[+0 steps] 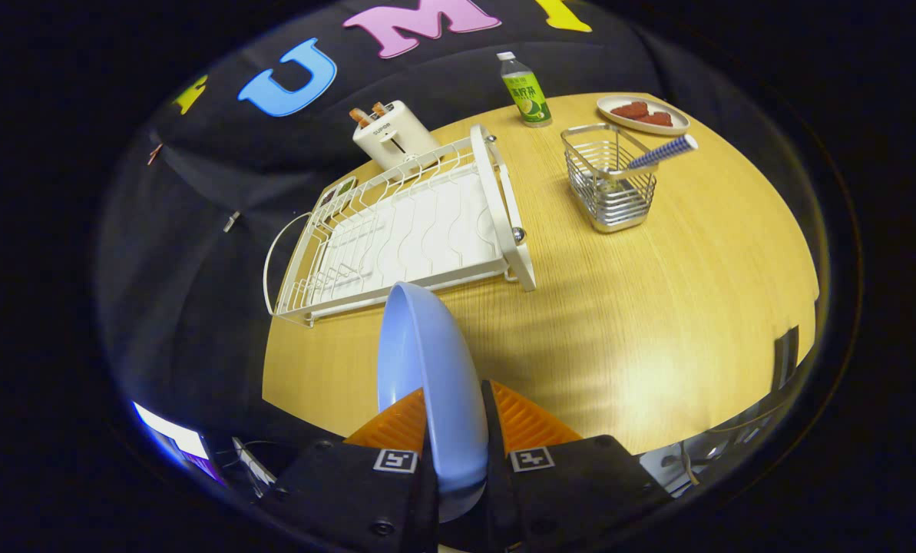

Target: Take the plate from the dish rack, then take the spoon from the basket and place it into the plate.

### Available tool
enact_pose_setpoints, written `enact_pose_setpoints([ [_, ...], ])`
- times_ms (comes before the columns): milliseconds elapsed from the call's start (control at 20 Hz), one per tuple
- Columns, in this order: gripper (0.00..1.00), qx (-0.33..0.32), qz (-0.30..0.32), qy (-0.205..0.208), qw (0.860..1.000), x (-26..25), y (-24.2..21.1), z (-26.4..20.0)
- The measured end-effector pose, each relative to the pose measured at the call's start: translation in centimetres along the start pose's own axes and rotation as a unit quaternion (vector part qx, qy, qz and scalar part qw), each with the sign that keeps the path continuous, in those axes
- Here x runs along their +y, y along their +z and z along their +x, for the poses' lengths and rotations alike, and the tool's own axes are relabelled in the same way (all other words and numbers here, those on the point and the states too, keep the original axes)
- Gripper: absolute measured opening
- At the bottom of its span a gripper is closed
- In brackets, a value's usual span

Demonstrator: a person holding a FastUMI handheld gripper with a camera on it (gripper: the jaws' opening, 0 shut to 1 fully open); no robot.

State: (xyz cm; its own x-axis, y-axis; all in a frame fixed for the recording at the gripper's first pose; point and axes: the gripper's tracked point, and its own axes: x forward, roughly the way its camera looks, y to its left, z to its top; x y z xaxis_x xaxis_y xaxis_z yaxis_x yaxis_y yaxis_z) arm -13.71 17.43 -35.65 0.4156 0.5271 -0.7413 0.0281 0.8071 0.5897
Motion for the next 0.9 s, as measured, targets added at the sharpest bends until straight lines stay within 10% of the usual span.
enact_pose_setpoints([
  [550, 0.30, 0.022, 0.071, 0.019, 0.997, 0.7, -1.0, 4.4],
  [900, 0.46, 0.031, 0.067, -0.042, 0.996, -2.5, -1.6, 4.7],
])
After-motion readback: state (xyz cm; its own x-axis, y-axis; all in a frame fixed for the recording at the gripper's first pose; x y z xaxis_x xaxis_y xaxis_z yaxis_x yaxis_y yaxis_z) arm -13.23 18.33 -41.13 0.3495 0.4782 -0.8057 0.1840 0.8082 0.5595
